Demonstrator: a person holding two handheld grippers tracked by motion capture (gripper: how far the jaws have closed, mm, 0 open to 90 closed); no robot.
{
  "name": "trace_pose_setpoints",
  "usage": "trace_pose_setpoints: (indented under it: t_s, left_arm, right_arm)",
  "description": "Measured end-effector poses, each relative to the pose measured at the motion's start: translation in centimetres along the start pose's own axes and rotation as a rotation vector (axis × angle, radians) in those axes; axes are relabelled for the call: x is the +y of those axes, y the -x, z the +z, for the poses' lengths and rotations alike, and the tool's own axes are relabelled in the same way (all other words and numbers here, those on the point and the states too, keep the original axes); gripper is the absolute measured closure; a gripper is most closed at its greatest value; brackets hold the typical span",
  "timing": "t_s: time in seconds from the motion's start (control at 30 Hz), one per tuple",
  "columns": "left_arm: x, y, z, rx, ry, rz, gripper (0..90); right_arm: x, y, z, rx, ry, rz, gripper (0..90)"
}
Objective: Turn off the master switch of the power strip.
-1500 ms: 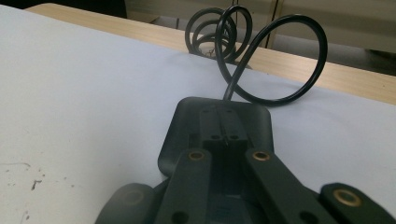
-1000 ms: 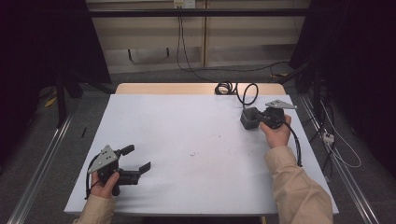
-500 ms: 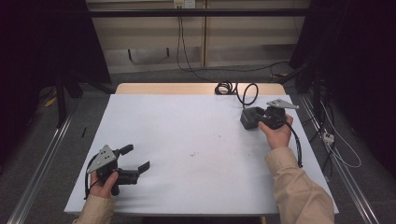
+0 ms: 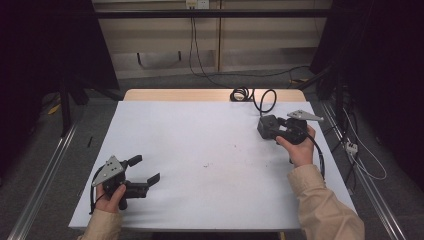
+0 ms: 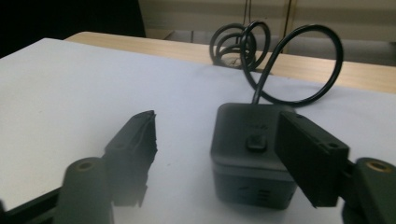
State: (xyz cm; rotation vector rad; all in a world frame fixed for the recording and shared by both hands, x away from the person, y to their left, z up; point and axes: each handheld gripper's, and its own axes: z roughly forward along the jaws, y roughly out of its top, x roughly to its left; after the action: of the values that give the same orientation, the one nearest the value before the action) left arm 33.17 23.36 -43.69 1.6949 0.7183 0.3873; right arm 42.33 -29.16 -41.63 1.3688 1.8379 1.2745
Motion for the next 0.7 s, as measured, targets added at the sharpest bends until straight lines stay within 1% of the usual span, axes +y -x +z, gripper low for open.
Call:
trace_pose_setpoints:
  t_s: [0.03, 0.1, 0.17, 0.27, 0.43, 0.7]
  left_arm:
    - [0.0, 0.0, 0.0, 0.0, 0.001, 0.0, 4.2]
    - [0.0, 0.0, 0.1, -0.002, 0.001, 0.002, 4.2]
    - [0.0, 0.0, 0.1, -0.005, -0.003, 0.006, 4.2]
    - [0.0, 0.0, 0.1, -0.006, -0.004, 0.004, 4.2]
    - [0.0, 0.0, 0.1, -0.003, -0.003, 0.003, 4.2]
    - [0.0, 0.1, 0.1, -0.003, -0.005, 0.005, 4.2]
  right_arm:
    - [-0.1, -0.1, -0.1, 0.01, -0.003, 0.006, 27.8]
    - [-0.2, -0.4, -0.5, 0.02, 0.011, -0.003, 27.6]
    - [-0.4, -0.7, -0.9, 0.039, 0.015, 0.001, 25.6]
    - [-0.7, -1.0, -1.4, 0.059, 0.006, -0.003, 22.9]
    - [-1.5, -1.7, -2.3, 0.104, 0.016, -0.005, 20.5]
    - [-2.4, -2.9, -3.5, 0.152, 0.011, -0.029, 18.7]
